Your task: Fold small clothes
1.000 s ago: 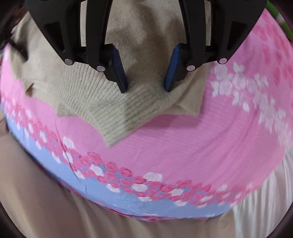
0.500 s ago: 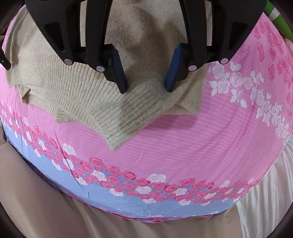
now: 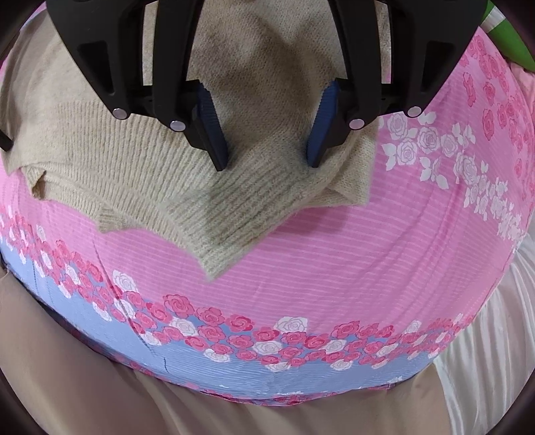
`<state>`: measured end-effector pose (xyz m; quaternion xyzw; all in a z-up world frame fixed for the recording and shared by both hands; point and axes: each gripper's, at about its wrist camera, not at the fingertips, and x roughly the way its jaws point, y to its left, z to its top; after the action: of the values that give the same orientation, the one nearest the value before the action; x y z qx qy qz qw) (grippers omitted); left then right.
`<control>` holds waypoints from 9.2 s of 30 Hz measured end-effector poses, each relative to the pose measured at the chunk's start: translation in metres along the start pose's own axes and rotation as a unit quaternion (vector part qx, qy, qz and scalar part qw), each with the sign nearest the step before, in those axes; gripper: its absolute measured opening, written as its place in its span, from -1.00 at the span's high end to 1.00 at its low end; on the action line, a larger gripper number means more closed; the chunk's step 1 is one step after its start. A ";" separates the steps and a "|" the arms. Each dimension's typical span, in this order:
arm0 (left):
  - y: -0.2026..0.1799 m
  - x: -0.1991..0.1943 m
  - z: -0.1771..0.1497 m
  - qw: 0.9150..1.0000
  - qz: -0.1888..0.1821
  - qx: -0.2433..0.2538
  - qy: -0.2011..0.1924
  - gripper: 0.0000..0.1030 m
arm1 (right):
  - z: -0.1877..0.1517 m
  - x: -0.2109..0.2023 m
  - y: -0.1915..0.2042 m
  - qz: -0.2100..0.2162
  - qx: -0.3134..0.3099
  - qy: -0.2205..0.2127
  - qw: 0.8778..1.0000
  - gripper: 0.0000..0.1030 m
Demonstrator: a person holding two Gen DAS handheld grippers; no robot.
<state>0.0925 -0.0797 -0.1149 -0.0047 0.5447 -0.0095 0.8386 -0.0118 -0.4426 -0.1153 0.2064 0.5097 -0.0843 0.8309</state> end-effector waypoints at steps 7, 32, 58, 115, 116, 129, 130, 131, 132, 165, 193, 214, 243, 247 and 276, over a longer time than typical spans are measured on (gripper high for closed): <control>0.000 0.007 0.013 1.000 0.005 -0.004 0.007 0.01 | -0.004 0.022 0.005 -0.010 0.004 0.033 0.999 0.90; -0.051 0.011 -0.007 0.998 -0.048 0.047 0.017 -0.39 | -0.002 0.042 0.079 0.086 -0.056 0.037 0.994 0.93; 0.053 -0.058 -0.029 0.994 -0.067 -0.078 -0.025 -0.45 | -0.055 -0.040 0.053 0.053 -0.071 -0.002 0.996 0.72; -0.103 -0.142 -0.056 0.964 -0.265 0.004 -0.014 -0.73 | -0.047 -0.042 -0.057 0.163 0.132 0.066 0.976 -0.50; -0.094 -0.139 -0.057 0.967 -0.256 -0.006 -0.010 -0.73 | -0.048 -0.036 -0.049 0.165 0.124 0.071 0.976 -0.25; -0.083 -0.134 -0.078 0.966 -0.258 0.003 0.022 -0.76 | -0.047 -0.068 -0.083 0.102 0.047 0.049 0.992 0.62; -0.087 -0.127 -0.082 0.963 -0.266 0.006 0.044 -0.76 | -0.056 -0.050 -0.096 0.088 0.066 0.076 0.991 0.59; -0.090 -0.121 -0.087 0.960 -0.272 0.010 0.066 -0.76 | -0.064 -0.044 -0.106 0.102 0.089 0.085 0.987 0.57; -0.093 -0.116 -0.092 0.955 -0.280 0.018 0.094 -0.76 | -0.069 -0.051 -0.111 0.127 0.111 0.066 0.983 0.51; -0.058 -0.107 -0.137 0.946 -0.265 -0.075 0.170 0.06 | -0.077 -0.126 -0.102 0.083 0.075 -0.011 0.994 -0.19; -0.082 -0.108 -0.066 0.990 -0.130 0.004 0.050 -0.51 | -0.107 -0.096 0.026 0.081 -0.176 0.080 0.978 0.75; -0.068 -0.121 -0.084 0.998 -0.038 0.057 0.008 -0.63 | -0.121 -0.069 0.088 0.144 -0.188 0.131 0.963 0.79; -0.120 -0.103 -0.094 0.992 -0.082 0.083 0.048 -0.69 | -0.056 -0.068 -0.082 0.076 0.054 0.052 0.994 0.75; -0.139 -0.109 -0.095 0.990 -0.090 0.103 0.038 -0.72 | -0.056 -0.091 -0.092 0.061 0.056 0.017 0.996 0.80; -0.178 -0.021 -0.082 0.972 -0.168 0.031 0.159 -0.85 | -0.080 -0.036 -0.122 0.124 0.158 0.062 0.978 -0.28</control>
<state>0.0071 -0.2571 -0.1258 -0.0688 0.6621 -0.1680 0.7271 -0.1364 -0.5206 -0.1461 0.4015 0.5110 -0.0472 0.7586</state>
